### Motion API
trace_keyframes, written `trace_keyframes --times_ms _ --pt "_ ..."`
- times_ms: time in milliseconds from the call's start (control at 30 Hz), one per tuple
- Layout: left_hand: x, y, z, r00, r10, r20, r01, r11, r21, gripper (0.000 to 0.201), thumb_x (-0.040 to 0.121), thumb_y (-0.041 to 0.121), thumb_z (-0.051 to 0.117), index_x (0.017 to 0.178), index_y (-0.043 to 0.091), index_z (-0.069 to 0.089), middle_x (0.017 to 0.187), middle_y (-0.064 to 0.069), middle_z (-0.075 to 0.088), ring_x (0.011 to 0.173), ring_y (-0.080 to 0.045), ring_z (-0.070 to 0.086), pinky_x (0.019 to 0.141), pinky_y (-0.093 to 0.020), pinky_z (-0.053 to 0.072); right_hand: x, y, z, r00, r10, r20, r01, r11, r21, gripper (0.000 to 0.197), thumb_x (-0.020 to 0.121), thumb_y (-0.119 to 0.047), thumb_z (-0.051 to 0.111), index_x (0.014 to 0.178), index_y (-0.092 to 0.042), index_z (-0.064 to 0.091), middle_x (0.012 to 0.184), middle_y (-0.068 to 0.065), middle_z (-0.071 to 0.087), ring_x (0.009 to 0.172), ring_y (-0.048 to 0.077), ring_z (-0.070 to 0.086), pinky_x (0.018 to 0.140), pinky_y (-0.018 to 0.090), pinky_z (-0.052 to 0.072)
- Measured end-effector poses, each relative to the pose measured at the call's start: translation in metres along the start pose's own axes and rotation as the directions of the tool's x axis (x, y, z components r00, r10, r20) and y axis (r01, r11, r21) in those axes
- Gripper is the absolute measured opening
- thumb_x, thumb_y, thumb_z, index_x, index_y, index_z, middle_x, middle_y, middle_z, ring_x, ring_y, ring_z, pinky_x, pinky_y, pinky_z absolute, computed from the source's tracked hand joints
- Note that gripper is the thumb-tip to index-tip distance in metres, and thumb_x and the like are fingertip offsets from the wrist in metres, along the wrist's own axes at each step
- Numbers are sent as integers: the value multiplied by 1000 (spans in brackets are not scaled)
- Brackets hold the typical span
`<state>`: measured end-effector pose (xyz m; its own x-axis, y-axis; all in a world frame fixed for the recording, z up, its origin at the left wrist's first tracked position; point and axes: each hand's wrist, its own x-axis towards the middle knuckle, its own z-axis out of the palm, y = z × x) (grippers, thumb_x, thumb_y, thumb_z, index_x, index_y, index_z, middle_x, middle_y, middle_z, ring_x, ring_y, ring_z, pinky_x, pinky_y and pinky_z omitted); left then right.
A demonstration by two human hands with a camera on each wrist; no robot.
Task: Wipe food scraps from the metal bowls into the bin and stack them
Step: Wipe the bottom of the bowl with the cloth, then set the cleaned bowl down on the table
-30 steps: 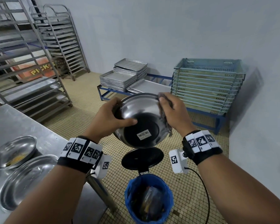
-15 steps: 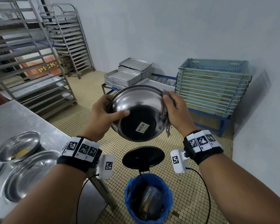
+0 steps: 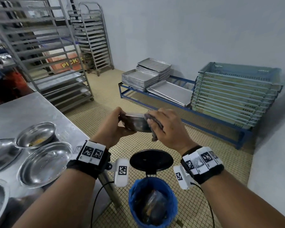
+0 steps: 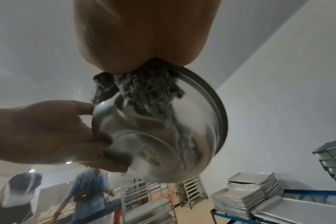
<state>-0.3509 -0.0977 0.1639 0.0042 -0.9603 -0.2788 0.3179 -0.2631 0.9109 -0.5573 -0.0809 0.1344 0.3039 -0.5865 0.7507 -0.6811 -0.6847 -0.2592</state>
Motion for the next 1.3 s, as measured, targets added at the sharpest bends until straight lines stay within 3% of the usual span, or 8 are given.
trace_keyframes --times_ms 200,333,467,567,700,800,1033,1300 --pt "-6 -17 -14 982 123 -146 -122 992 16 36 98 2 46 126 15 65 121 -19 67 100 -36 67 84 -57 64 -20 -1 14 986 114 122 -136 972 190 37 104 -40 43 121 -16 65 108 -4 68 100 13 59 91 32 48" --pt "-21 -25 -23 951 227 -210 -226 974 27 44 95 -2 50 124 25 69 117 -11 72 90 -27 69 62 -38 62 -16 9 12 979 202 7 -200 967 159 32 106 -37 43 118 -16 64 97 -11 62 90 7 57 84 33 50" --pt "-37 -34 -35 943 268 -198 -269 963 24 38 99 4 55 125 26 72 123 -13 72 97 -30 69 82 -49 60 -3 21 11 907 418 -48 -406 900 159 27 108 -33 47 118 -16 64 98 -6 63 92 14 60 79 33 51" --pt "-46 -45 -48 938 288 -194 -286 958 37 37 100 6 54 125 27 74 113 -13 72 86 -31 68 77 -49 57 5 29 22 857 511 63 -514 841 166 28 107 -36 47 118 -17 64 104 2 64 93 15 59 75 28 49" --pt "-59 -56 -74 906 321 -274 -319 946 53 31 106 9 53 110 27 77 98 -6 76 75 -22 70 59 -32 59 12 15 48 825 510 243 -562 782 269 21 104 -38 52 111 -24 65 90 -9 67 83 12 68 75 40 61" --pt "-68 -61 -100 870 349 -350 -334 937 103 24 108 16 55 111 24 77 98 -6 76 76 -20 70 65 -33 56 16 -7 66 832 478 281 -548 789 278 17 103 -30 57 112 -21 68 87 -17 64 82 0 62 79 32 57" --pt "-97 -58 -184 773 368 -517 -283 929 239 18 106 17 59 114 24 73 88 -3 76 65 -13 71 50 -24 54 36 -75 141 843 430 324 -525 790 317 22 102 -24 57 118 -15 69 106 -1 72 97 16 64 87 34 53" --pt "-130 -34 -318 690 377 -617 -284 926 248 23 108 16 55 125 27 66 101 -1 79 88 -16 77 68 -27 59 68 -185 248 804 366 469 -547 764 342 21 102 -31 55 106 -16 69 94 2 69 91 22 64 86 42 55"
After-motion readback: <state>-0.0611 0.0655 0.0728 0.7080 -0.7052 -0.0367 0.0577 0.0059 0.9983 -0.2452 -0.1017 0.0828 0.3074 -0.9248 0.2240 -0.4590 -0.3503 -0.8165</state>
